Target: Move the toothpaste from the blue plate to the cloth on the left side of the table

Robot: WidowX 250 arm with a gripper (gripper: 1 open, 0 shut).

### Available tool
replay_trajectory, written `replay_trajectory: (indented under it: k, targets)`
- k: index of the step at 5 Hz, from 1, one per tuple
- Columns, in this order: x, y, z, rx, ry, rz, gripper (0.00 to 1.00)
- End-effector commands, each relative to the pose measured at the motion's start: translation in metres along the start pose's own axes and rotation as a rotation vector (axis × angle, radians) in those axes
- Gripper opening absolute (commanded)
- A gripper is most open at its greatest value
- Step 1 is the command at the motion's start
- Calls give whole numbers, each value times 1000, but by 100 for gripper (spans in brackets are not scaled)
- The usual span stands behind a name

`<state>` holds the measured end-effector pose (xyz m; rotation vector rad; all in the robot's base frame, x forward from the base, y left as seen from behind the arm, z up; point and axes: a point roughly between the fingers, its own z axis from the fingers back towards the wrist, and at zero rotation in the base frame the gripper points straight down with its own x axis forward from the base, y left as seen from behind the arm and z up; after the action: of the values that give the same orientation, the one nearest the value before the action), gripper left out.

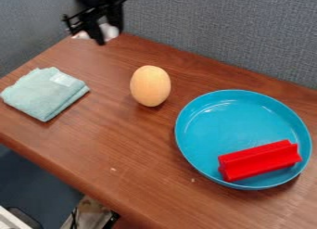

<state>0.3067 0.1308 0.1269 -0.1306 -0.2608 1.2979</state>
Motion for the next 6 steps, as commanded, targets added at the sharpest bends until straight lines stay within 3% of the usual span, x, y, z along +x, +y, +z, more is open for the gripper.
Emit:
replay_trajectory:
  k: [1, 2, 4, 6]
  targets:
    - [15, 13, -9, 5, -61, -16, 0]
    - [17, 21, -28, 23, -94, -51, 0]
    - [26, 35, -45, 41, -127, -44, 0]
    - [29, 43, -75, 56, -169, -70, 0]
